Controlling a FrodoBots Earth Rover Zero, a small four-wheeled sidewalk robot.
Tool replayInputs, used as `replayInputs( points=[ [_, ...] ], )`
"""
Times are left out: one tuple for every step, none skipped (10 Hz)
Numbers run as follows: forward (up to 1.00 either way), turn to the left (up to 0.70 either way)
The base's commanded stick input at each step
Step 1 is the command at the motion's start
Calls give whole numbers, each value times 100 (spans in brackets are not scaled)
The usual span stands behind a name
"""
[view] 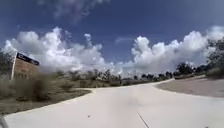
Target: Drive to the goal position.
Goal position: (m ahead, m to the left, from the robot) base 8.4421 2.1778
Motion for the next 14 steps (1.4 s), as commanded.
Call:
replayInputs(
  points=[
    [70, 0],
    [70, 0],
    [70, 0],
    [70, 0],
    [70, 0],
    [70, 0],
    [70, 0],
    [70, 0],
    [70, 0],
    [70, 0],
    [70, 0],
    [70, 0],
    [70, 0],
    [70, 0]
  ],
)
